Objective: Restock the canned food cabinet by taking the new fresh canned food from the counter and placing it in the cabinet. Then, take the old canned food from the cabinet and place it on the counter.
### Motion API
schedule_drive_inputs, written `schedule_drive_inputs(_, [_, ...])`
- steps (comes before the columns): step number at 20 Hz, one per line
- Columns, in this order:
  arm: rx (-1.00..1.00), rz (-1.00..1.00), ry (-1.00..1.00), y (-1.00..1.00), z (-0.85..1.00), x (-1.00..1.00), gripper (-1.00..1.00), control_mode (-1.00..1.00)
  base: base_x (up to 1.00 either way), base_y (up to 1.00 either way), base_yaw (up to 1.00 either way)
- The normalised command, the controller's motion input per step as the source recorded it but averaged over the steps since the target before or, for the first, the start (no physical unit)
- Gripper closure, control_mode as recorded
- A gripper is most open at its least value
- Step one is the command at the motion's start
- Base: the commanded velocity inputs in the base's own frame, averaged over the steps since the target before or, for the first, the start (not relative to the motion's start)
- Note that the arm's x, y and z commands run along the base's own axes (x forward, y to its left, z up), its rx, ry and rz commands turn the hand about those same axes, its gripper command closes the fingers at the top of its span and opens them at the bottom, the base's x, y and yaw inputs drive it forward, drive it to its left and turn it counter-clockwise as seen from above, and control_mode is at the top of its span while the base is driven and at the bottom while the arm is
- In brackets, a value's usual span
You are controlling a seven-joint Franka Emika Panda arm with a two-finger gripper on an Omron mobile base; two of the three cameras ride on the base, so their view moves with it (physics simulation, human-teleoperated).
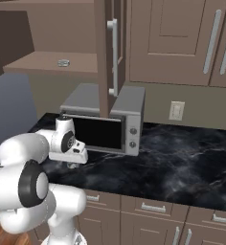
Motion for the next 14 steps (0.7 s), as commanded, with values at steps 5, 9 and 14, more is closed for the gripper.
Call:
schedule_drive_inputs(5, [0.00, -0.04, -0.06, 0.00, -0.07, 0.18, -1.00, -1.00, 0.00, 0.00, 0.00])
schedule_drive_inputs(9, [0.00, -0.03, -0.05, 0.02, -0.09, 0.20, -1.00, -1.00, 0.00, 0.00, 0.00])
schedule_drive_inputs(14, [0.00, -0.02, -0.03, 0.03, -0.15, 0.20, -1.00, -1.00, 0.00, 0.00, 0.00])
